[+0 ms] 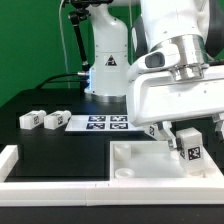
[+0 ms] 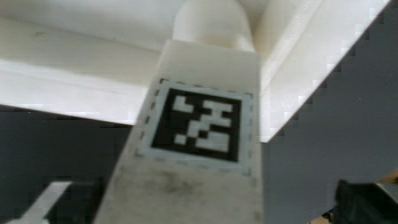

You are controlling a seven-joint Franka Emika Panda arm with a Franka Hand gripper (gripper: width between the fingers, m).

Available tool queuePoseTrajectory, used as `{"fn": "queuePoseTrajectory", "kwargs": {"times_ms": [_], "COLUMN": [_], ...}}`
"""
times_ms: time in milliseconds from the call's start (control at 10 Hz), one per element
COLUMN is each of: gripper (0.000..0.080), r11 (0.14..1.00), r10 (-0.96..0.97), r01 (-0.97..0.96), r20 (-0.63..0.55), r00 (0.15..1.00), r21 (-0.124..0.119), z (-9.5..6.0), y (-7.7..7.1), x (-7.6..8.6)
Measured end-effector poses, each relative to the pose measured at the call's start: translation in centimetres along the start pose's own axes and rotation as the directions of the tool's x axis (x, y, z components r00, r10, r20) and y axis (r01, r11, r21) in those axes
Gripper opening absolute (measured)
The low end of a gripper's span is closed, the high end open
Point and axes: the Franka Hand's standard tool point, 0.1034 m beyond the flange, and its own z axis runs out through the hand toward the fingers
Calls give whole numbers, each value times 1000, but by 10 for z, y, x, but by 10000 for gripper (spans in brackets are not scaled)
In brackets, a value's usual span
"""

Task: Assemble square table

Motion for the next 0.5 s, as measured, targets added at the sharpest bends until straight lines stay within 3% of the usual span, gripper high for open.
{"fn": "queuePoseTrajectory", "kwargs": {"times_ms": [500], "gripper": [649], "r11": [1000], "r10": [0], "r01": [0], "r20": [0], "r00": [1000], "r21": [0], "z": [0], "y": [0], "x": [0]}}
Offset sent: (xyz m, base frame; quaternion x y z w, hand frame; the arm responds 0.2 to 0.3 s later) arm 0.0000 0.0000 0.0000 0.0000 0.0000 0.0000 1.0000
